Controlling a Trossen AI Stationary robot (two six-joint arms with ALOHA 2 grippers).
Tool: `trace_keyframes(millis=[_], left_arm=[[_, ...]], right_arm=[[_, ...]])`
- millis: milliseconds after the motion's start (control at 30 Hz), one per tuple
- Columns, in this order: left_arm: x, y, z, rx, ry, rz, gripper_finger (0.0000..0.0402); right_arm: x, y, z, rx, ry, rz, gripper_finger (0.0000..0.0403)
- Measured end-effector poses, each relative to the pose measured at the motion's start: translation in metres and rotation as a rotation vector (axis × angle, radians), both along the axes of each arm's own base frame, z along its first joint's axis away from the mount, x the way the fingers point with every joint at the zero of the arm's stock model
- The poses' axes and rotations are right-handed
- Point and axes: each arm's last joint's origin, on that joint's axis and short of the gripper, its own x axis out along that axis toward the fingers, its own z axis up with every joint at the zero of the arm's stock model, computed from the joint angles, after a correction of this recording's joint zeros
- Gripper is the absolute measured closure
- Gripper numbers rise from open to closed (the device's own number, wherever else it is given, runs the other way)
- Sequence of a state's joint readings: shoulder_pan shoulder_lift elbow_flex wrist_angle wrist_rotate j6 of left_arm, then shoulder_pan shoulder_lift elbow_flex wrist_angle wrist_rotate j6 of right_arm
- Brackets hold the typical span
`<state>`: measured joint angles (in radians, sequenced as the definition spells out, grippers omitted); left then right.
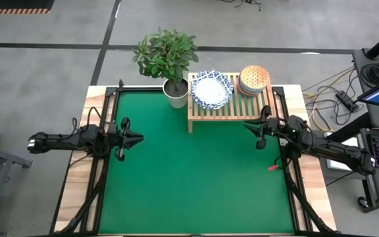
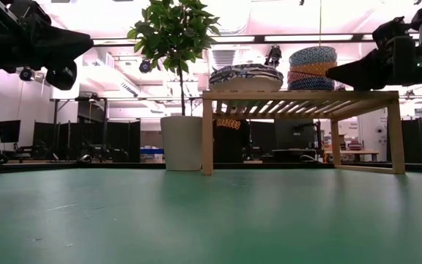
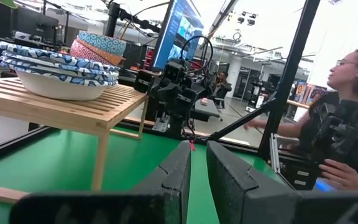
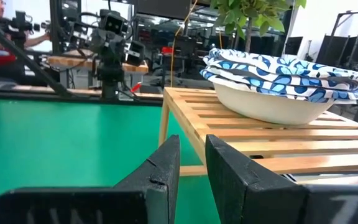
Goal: Place and stack bowls onto a shelf
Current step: Return to Home Position
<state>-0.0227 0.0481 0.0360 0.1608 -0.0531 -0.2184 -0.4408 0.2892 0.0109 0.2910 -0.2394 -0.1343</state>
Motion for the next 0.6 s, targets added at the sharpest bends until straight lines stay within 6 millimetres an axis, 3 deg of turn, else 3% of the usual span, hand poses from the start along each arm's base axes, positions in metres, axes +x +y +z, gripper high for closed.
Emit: trace_keyframes(millis=[600], left_arm=[[0.0006,0.0000,-0.0006,0.000,0.007,0.000,0.0366]], right_arm=[[-0.0004,0.0003,0.0023,0.017,-0.028,0.003,0.0335]])
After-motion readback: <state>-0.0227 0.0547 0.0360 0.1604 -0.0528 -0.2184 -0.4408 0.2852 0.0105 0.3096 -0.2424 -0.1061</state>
